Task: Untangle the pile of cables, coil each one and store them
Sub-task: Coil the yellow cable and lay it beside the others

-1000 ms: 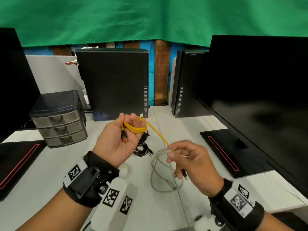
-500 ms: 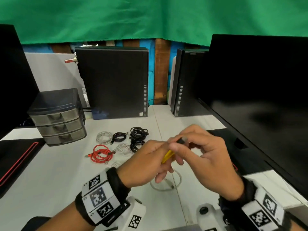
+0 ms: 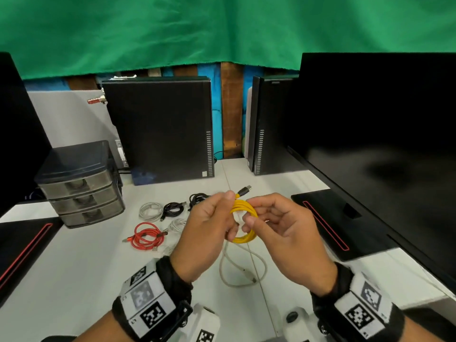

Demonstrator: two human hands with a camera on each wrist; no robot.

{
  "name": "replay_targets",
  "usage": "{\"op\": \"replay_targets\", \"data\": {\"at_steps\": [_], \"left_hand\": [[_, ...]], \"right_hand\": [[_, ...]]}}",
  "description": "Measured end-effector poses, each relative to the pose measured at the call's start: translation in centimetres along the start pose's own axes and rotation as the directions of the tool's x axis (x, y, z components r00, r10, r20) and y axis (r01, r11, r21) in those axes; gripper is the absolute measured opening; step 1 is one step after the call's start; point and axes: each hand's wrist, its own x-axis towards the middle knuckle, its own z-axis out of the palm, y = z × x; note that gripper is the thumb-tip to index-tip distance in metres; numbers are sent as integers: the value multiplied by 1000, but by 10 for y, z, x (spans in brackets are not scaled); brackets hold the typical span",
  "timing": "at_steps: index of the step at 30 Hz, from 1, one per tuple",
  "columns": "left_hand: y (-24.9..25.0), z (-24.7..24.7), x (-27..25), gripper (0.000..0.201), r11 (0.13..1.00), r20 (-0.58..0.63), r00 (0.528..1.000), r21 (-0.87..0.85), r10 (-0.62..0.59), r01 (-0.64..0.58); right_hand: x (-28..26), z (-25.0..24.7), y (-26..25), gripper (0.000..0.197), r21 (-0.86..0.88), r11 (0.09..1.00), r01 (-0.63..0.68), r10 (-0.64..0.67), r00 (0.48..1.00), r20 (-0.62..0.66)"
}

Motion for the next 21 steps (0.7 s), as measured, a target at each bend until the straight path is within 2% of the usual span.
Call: {"op": "replay_targets", "data": {"at_steps": [3,6,8,12,14,16,17,18,20,21], "left_hand": [[1,-1,1,15,996,-65,995,53,77,-74],[2,3,-1,14,992,-78,991,68,109,-104],[2,7,-5,17,991,-93,988,63,120,-114],[3,11,-13,16,983,-103,980,83,173,-165],[2,12,-15,23,982,-83,981,86,176,-169],[-1,12,-16,29,969,-56,980,173,191,-178],[-3,11,-16,30,936,-29,972,277,234,-217],[-5,9,-15,30,867,15,954,411,301,-280],[-8,4,-13,26,643,117,906,669,406,-374],[-7,3,-12,20,540,143,901,758,410,-366]], "right_hand": [[-4,3,3,20,-173,972,161,-171,984,-46],[-4,4,8,19,-372,879,297,-352,932,-86],[-3,2,11,17,-474,806,355,-435,898,-68],[-2,-3,13,17,-480,811,334,-421,903,-84],[-2,-2,11,17,-481,813,329,-424,900,-102],[-1,-3,11,17,-510,787,346,-453,886,-98],[-1,-4,11,16,-534,764,362,-474,876,-84],[-1,-6,13,16,-560,735,382,-498,865,-63],[-1,-7,16,18,-617,665,422,-540,842,-6],[-1,-7,18,18,-658,615,435,-554,832,32]]}}
